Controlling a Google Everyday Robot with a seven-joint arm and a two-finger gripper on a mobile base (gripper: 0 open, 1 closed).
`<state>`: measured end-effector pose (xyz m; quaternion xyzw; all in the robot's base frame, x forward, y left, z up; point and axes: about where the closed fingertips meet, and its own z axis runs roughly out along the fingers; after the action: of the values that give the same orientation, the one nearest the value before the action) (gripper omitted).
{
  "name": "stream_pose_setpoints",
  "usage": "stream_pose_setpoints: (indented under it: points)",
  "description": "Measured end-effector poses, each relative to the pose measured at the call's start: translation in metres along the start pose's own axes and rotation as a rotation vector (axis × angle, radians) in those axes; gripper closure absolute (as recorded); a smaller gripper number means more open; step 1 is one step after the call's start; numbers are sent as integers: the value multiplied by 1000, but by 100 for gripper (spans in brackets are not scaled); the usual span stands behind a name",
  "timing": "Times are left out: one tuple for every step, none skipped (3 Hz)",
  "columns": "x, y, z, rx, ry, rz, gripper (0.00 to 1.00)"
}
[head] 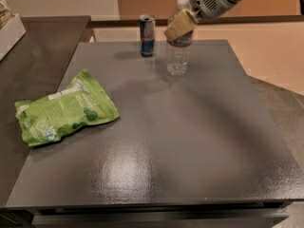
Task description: Move water bottle near redbull can
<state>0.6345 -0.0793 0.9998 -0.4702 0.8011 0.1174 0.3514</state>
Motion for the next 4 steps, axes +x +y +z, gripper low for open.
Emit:
stream_pose_setpoints:
  points:
    - [-14,-35,22,36,23,46,100]
    - [-23,-58,48,40,34,83,100]
    - [-24,-76,73,32,40,119,100]
    - [-23,-85,87,26,38,146,86]
